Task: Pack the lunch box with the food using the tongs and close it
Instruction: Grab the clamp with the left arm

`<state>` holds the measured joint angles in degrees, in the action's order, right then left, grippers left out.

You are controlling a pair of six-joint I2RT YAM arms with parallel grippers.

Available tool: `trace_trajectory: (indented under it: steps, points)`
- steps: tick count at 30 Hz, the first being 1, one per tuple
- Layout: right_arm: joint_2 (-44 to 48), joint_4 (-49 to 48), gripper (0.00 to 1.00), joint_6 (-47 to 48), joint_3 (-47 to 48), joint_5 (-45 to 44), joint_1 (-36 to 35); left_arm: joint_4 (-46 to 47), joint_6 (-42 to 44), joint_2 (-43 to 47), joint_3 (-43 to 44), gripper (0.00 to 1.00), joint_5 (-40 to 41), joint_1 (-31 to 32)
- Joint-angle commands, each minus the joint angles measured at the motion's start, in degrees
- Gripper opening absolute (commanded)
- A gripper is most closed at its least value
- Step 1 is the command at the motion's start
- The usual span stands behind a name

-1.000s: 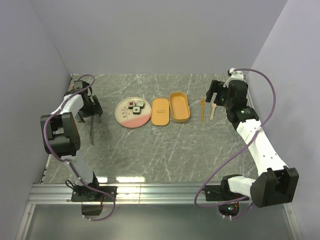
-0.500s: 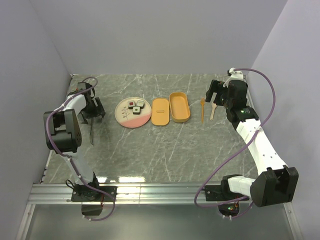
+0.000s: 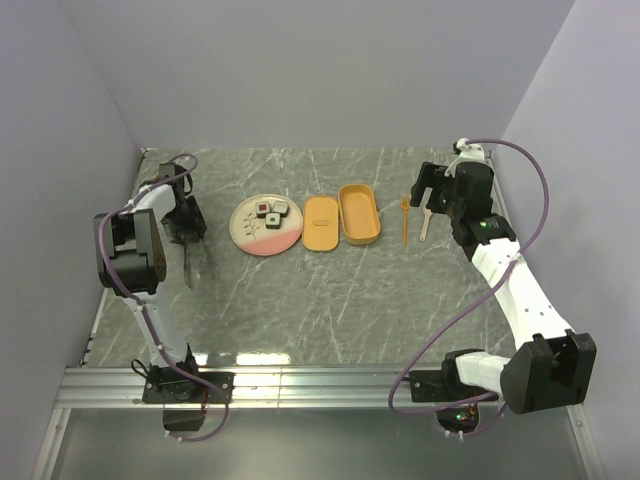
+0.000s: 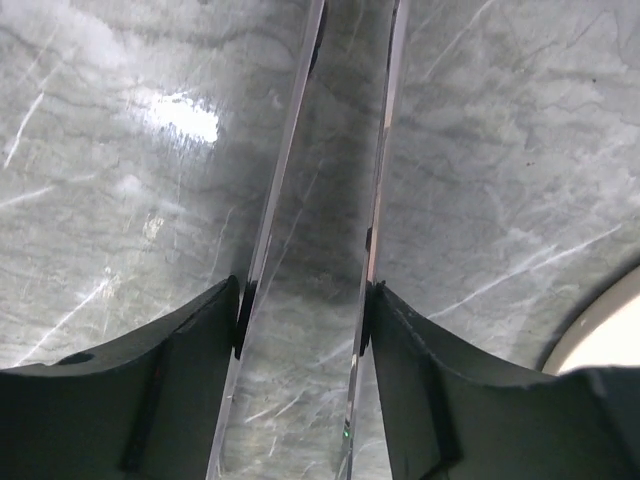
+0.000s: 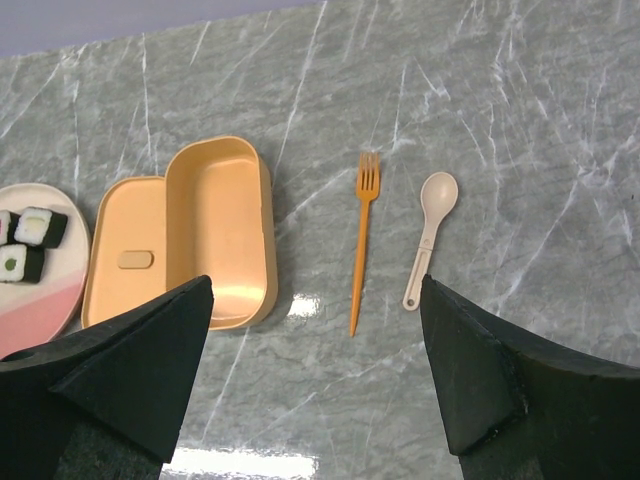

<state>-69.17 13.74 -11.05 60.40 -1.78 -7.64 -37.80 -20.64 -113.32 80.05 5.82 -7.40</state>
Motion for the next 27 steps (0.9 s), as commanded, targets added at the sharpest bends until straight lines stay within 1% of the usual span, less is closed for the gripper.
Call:
trace_trajectory:
  steps: [1,3,6,7,8,9,11,16,18,23,27]
  points:
    - [1.0,-1.4,0.91,-0.2,0.0,0.9,-0.3,-1.0,0.4,-1.2,2.5,0.6,0.0,0.1]
    - [0.9,-1.3,0.9,-0.1,0.3,0.9,-0.4,-1.3,0.6,-1.6,2.5,0.58,-0.1,0.2]
    - [1.1,-1.2,0.9,0.1,0.4,0.7,-0.4,-1.2,1.0,-1.8,2.0,0.52,0.6,0.2]
    - [1.1,-1.2,0.9,0.0,0.3,0.6,-0.4,-1.2,1.3,-1.8,2.0,0.49,0.9,0.1]
    - [1.3,-1.2,0.9,-0.1,0.2,0.6,-0.4,-1.0,1.3,-1.7,2.0,0.42,1.0,0.2]
    - [1.3,-1.2,0.9,-0.2,0.1,0.6,-0.4,-0.6,1.3,-1.2,1.6,0.4,1.3,0.2]
    - [1.6,-1.1,0.9,-0.4,-0.1,0.6,-0.4,0.2,1.0,-0.1,1.2,0.39,2.3,0.1]
    - [1.4,-1.0,0.9,-0.6,0.1,0.6,-0.4,2.0,0.3,6.1,1.5,0.39,5.2,0.4]
    - [1.1,-1.0,0.9,-0.8,0.3,0.9,-0.4,2.1,0.3,8.8,2.8,0.4,6.7,0.6]
    - [0.6,-1.1,0.89,-1.3,0.6,1.3,-0.5,2.6,0.1,14.3,5.6,0.41,7.7,1.5]
    - [0.1,-1.0,0.89,-1.4,1.3,1.5,-0.9,2.9,-0.4,16.7,7.8,0.41,8.4,2.9]
